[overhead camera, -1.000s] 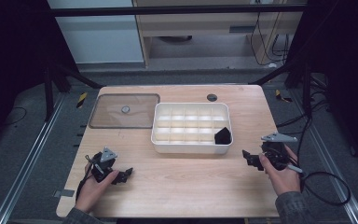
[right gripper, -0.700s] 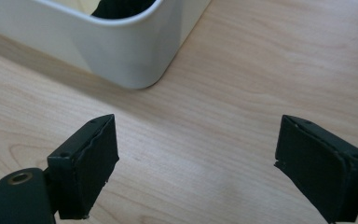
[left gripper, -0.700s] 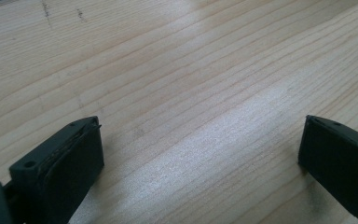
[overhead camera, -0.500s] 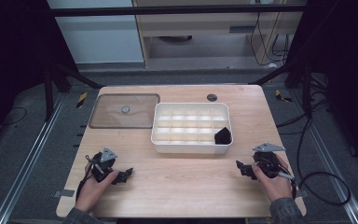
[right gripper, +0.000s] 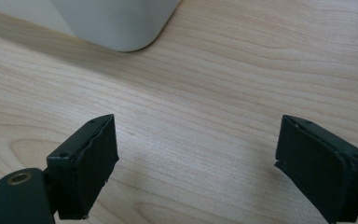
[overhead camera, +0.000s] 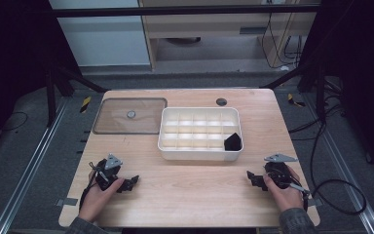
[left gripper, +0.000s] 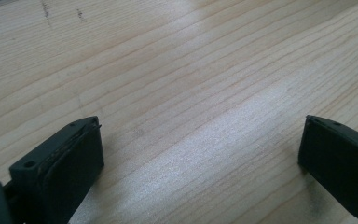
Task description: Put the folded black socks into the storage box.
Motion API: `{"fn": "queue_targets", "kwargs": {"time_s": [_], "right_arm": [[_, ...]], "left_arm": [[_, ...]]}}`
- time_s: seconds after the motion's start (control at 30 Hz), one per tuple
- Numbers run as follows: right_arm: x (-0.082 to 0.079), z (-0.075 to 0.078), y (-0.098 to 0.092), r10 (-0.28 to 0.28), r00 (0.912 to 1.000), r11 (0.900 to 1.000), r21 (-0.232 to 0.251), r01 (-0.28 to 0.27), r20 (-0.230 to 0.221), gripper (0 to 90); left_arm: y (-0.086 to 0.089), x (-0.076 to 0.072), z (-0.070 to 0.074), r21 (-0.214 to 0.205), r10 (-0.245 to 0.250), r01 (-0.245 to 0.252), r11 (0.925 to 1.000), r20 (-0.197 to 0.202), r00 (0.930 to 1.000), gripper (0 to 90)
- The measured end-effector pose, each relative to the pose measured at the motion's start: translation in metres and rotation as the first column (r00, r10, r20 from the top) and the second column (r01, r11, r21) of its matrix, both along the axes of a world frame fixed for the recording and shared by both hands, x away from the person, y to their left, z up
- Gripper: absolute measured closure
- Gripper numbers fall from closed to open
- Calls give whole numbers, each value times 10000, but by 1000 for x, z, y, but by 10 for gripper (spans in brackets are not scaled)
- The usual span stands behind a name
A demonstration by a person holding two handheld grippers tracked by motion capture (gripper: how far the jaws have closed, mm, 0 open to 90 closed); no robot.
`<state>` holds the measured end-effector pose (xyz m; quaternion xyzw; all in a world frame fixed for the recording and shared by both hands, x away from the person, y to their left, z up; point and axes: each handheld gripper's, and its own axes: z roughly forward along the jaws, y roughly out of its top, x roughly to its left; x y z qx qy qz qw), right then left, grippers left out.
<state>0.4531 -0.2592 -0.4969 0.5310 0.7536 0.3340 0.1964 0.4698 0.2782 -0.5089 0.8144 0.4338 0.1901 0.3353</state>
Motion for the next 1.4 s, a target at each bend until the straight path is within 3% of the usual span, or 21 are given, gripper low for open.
{"fn": "queue_targets", "kwargs": {"time_s": [1.07,1.17,1.4], "right_arm": [[8,-15,3,-774,9953,9969,-64,779,586,104],[8,-15,8,-718,9959,9963,-423,741,553,81],[9,-16,9,-814,9952,9955,-443,839,551,75]], "left_arm": [[0,0,0,-2,5,-5,10000,1,10000,0],[0,0,0,2,11,-11,10000,-2,10000,0],[-1,1,0,20,31,-31,10000,-4,10000,0]]}}
